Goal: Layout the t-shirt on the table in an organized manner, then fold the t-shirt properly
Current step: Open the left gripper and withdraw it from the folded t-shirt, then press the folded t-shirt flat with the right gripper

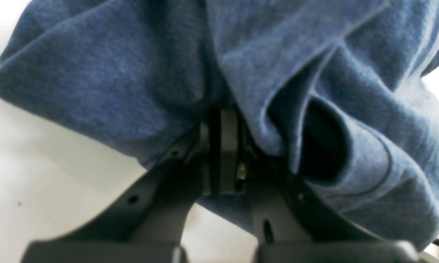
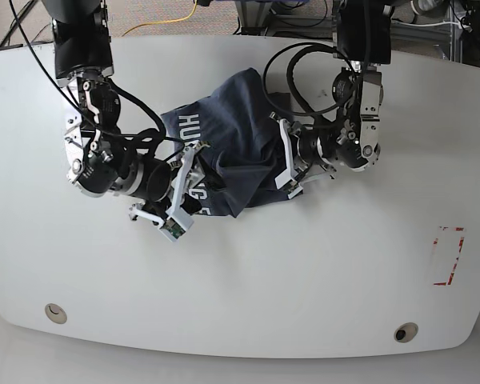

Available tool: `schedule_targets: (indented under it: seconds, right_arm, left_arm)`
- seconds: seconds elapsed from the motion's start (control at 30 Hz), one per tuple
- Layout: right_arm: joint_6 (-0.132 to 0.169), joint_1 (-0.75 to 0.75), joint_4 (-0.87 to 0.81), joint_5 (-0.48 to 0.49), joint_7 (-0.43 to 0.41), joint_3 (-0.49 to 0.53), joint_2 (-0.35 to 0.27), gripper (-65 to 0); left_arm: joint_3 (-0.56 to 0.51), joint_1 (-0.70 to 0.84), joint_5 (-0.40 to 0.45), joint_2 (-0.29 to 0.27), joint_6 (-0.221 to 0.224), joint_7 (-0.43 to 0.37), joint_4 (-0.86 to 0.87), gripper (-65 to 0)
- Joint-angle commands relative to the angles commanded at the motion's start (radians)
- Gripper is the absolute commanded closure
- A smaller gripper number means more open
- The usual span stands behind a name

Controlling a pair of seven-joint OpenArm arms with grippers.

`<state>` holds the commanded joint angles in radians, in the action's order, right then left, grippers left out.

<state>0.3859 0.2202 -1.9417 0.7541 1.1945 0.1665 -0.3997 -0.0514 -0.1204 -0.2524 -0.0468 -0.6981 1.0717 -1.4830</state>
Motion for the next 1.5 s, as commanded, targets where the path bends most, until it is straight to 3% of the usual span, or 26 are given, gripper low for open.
schedule_targets:
  seconds: [0.2,0.6,0.87,1.23,1.5]
  right_arm:
    - [0.002,-0.051,0.0,0.0,0.0,0.005,-0.025,-33.6]
    - [0.002,-0.092,0.018,0.0,0.0,0.017,-0.002,-33.6]
    - [0.002,-0.055,0.121,-0.002,-0.006,0.081,0.005,-33.5]
    - [0.002,-0.003,0.245,-0.002,-0.104,0.209,0.008,-33.5]
    - [-0.006,0.083,0.261,-0.002,-0.127,0.253,0.115,-33.5]
  left_arm:
    - [0.002,-0.028,-0.043,0.0,0.0,0.0,-0.006,-2.2]
    - [0.072,-0.066,-0.253,0.012,0.0,0.006,-0.04,-2.2]
    - [0.183,-0.077,-0.33,0.1,0.0,0.038,-0.123,-2.2]
    - [0.344,-0.069,-0.419,0.272,0.0,0.063,-0.132,-2.2]
    - [0.408,0.002,-0.509,0.347,0.0,0.063,-0.132,-2.2]
